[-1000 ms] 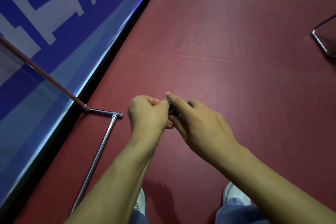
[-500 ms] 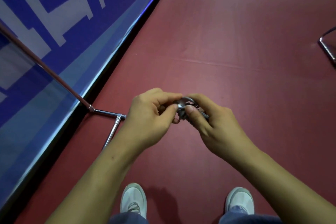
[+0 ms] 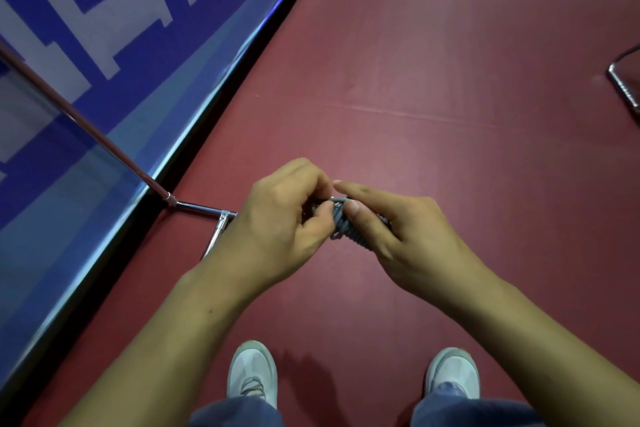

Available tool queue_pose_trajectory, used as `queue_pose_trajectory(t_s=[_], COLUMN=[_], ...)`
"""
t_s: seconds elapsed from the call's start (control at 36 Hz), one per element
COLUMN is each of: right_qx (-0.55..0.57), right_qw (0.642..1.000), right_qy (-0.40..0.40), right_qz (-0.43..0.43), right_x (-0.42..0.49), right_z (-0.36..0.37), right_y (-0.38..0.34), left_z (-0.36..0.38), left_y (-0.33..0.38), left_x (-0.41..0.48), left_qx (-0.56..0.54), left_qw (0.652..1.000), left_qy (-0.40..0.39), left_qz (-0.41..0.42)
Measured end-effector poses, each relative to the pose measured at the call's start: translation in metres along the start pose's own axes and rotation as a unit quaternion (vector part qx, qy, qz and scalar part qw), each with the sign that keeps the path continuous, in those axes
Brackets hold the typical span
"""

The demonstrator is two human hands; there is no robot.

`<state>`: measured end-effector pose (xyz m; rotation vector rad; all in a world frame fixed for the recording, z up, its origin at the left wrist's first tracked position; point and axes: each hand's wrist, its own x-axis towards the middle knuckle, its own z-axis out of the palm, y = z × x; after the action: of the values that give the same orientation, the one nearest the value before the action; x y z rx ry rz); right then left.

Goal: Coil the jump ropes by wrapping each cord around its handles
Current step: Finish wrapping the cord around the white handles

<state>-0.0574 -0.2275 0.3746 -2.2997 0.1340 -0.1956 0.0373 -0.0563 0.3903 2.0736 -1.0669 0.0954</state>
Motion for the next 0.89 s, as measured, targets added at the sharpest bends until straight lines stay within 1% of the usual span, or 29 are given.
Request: queue_pose_trajectory(t_s=[0.08,0.14,0.22,0.31,0.44,0.5,0.61,0.67,0.75,0.83,0.89], right_qx=[-0.009,-0.022,-0.028,-0.012,0.041,0.078,0.146,0.158,0.131,0.054,-0.008], right_qw=[1.000,1.000,0.999,0.999,0.997,0.995,0.988,0.987,0.991,0.996,0.994], right_qy=[0.017,0.014,0.033,0.053,0.060,0.060,0.039,0.032,0.037,0.060,0.079], right_qz=[-0.006,-0.010,0.001,0.007,-0.006,-0.012,-0.003,0.005,-0.004,-0.046,-0.074], right_x=[-0.001,-0.001,-0.001,0.000,0.005,0.007,0.005,0.004,0.004,0.003,0.002], right_z=[-0.002,-0.004,-0.004,-0.005,-0.014,-0.017,-0.020,-0.020,-0.018,-0.016,-0.016], right_y=[-0.003,-0.003,0.000,0.002,0.002,-0.003,-0.008,-0.006,0.000,0.001,0.001], left_z=[-0.005,-0.008,-0.006,-0.002,-0.009,-0.008,-0.003,-0.005,-0.007,-0.007,-0.007], left_y=[0.000,0.000,0.003,0.007,0.013,0.014,0.016,0.015,0.016,0.019,0.020], left_x=[-0.002,-0.003,-0.005,-0.004,-0.004,-0.004,-0.001,0.000,0.002,0.006,0.010], left_qx=[-0.048,-0.084,-0.121,-0.195,-0.342,-0.366,-0.388,-0.405,-0.390,-0.404,-0.411], left_qw=[0.998,0.992,0.982,0.962,0.913,0.897,0.878,0.868,0.871,0.844,0.823], left_qy=[-0.016,-0.034,-0.045,-0.024,0.045,0.070,0.082,0.085,0.075,0.050,0.015], left_qz=[-0.047,-0.089,-0.139,-0.190,-0.218,-0.238,-0.268,-0.276,-0.289,-0.349,-0.391])
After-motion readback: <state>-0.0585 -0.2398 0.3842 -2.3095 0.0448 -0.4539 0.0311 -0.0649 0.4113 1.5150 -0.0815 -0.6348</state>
